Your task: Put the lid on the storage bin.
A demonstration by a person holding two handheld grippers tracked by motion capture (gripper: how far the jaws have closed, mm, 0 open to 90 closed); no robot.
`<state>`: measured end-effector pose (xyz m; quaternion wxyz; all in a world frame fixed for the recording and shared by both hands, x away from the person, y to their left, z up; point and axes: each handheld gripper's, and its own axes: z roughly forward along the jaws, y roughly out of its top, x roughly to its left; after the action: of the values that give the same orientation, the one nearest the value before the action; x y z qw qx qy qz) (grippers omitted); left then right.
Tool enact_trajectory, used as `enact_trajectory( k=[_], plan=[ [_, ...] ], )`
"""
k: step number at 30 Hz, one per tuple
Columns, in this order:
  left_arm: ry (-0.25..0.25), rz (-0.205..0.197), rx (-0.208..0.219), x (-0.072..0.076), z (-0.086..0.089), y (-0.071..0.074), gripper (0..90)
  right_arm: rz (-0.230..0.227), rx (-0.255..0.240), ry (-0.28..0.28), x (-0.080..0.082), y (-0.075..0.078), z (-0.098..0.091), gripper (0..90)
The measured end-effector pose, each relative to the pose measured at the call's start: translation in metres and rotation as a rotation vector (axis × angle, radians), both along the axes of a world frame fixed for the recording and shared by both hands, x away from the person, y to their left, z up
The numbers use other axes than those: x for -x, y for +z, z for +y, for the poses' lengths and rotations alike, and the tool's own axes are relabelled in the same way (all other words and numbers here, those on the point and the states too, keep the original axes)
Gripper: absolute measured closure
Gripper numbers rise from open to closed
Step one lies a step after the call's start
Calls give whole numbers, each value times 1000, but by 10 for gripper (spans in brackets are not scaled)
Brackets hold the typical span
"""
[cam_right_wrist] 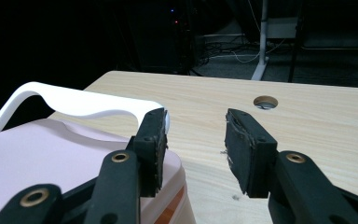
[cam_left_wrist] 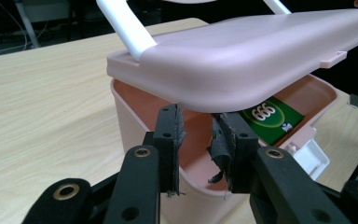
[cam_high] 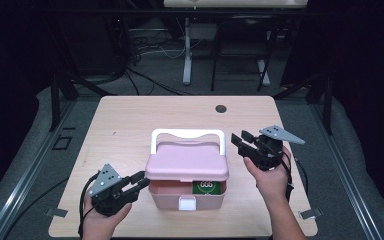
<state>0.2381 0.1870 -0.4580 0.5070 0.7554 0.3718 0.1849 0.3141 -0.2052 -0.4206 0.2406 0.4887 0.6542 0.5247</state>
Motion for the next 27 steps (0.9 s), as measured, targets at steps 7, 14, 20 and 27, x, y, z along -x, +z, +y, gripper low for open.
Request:
enact_trajectory(
  k=[7,14,20,27],
  plan=[
    [-1,25,-4,2,1,-9,710,6,-1,-1,-1,-1,0,580],
    [4,34,-2,4,2,-14,710,8,0,-2,-1,-1,0,579],
    [2,43,-11,5,2,-17,710,14,0,0,-1,-2,1,577],
    [-7,57,-29,5,2,-21,711,21,-2,-2,-3,-5,0,576]
  ],
)
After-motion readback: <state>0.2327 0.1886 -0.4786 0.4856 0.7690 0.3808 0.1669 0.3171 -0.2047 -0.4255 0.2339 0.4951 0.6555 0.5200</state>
